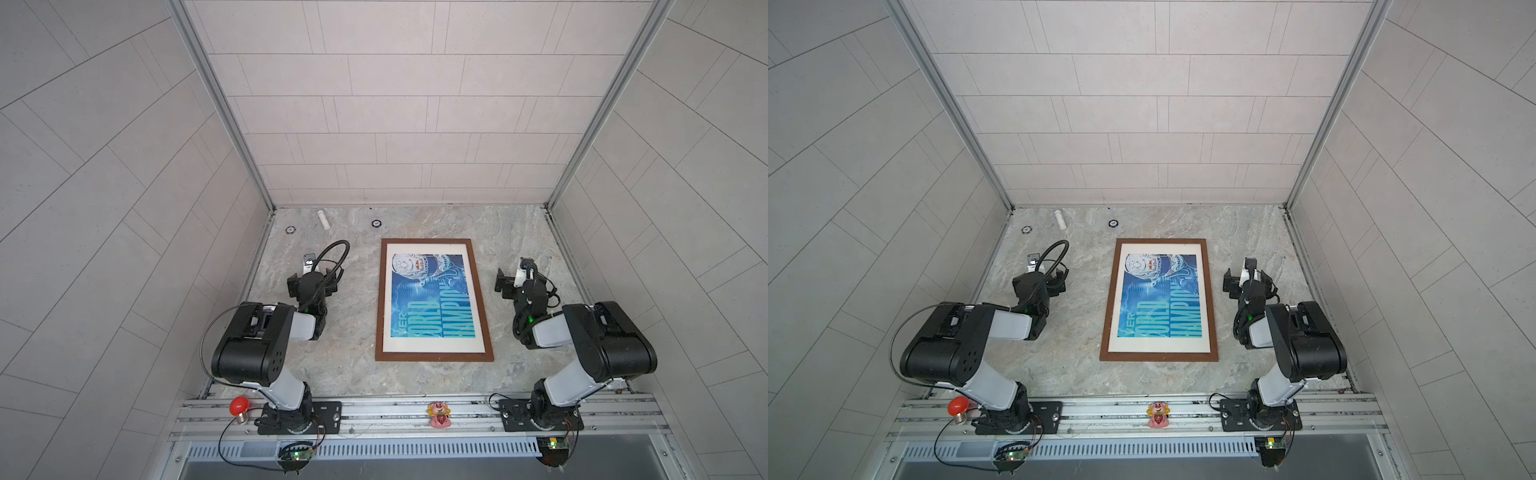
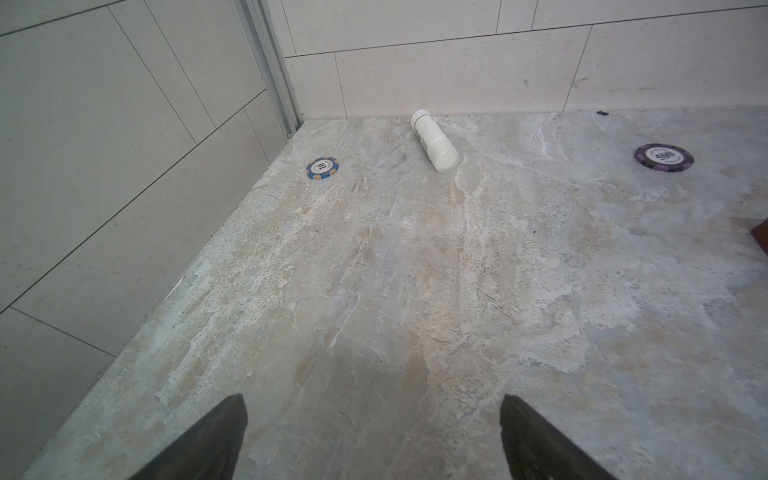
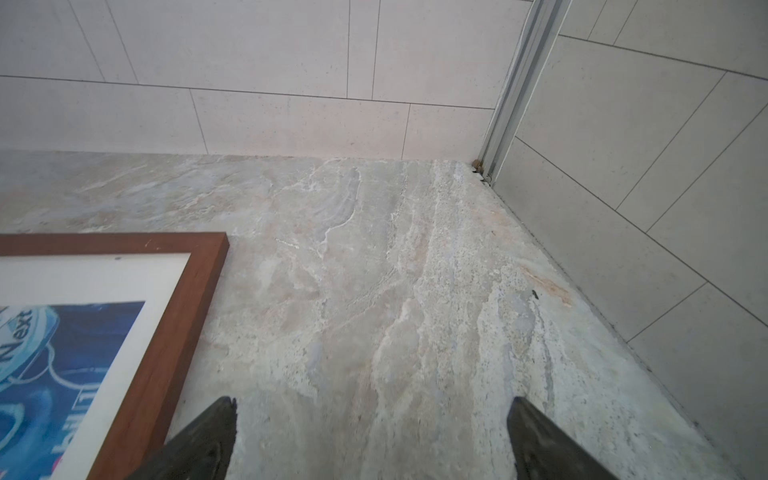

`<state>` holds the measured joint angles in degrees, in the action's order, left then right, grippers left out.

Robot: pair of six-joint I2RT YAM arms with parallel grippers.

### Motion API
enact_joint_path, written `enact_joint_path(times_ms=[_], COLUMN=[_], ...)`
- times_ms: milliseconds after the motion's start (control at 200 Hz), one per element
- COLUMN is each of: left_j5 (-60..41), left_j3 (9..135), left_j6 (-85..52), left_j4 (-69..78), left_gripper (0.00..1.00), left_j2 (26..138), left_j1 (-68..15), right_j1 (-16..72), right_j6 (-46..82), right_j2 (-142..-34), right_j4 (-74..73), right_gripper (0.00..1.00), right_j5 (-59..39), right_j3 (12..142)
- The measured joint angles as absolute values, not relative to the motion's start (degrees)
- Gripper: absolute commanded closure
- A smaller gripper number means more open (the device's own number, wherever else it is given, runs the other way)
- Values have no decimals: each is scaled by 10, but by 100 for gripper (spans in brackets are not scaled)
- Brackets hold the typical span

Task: Put the photo into the frame

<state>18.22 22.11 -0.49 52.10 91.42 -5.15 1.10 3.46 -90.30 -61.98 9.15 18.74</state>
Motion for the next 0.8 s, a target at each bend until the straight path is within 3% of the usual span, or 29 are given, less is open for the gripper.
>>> enact_joint_path(times_ms=[801], left_j5=[182], left_j3=[221], left_j6=[-5], left_j4=[521], left_gripper=[0], left_j2=[914], left_j1=[-51], right_j1=[30], right_j6=[16], right_j2=[-903], right_j4=[-566], right_gripper=[1], right_j5=[93], right_j3=[201])
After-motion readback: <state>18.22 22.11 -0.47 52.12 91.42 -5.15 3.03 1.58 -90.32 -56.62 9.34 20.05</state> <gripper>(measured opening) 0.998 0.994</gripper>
